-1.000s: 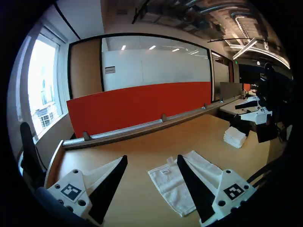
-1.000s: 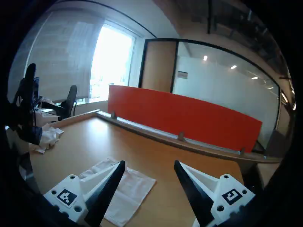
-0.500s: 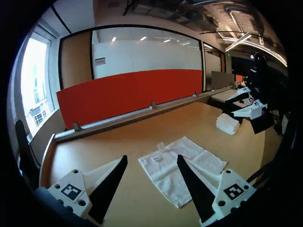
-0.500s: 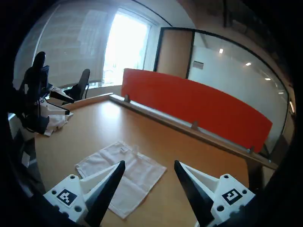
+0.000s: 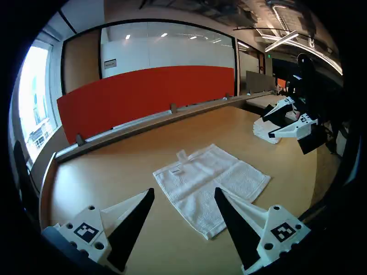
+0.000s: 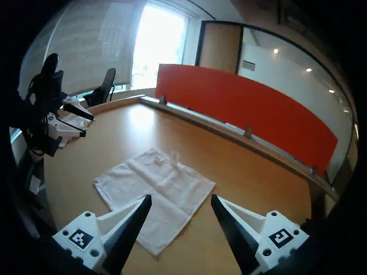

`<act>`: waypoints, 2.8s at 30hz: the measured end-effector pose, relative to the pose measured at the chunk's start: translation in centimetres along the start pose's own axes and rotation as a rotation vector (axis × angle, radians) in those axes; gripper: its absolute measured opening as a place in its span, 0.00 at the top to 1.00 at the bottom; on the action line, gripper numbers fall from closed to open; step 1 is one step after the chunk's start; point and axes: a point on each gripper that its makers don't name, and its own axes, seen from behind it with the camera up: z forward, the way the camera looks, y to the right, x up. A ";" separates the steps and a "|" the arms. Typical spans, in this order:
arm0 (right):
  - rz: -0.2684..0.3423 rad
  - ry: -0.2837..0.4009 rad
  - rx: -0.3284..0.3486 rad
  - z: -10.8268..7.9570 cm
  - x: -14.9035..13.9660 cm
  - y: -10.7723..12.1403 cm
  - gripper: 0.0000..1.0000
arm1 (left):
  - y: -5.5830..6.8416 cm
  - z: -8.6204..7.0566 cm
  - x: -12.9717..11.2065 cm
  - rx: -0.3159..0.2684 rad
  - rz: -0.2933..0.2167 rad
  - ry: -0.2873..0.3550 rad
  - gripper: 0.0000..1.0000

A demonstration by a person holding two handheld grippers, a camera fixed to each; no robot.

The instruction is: Fold towel

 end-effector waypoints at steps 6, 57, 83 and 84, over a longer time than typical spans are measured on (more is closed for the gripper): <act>-0.013 -0.037 0.020 1.2 -2.8 -0.9 0.00 | 1.0 0.9 -2.6 -0.021 0.010 -0.038 0.03; -0.057 -0.335 0.213 4.0 -16.1 -5.7 0.01 | 5.5 7.0 -16.4 -0.183 0.064 -0.383 0.03; -0.036 -0.344 0.251 3.9 -16.3 -6.7 0.39 | 6.0 6.9 -16.5 -0.169 0.052 -0.420 0.37; -0.037 -0.344 0.251 3.9 -16.3 -6.7 0.41 | 6.0 6.9 -16.5 -0.166 0.049 -0.420 0.42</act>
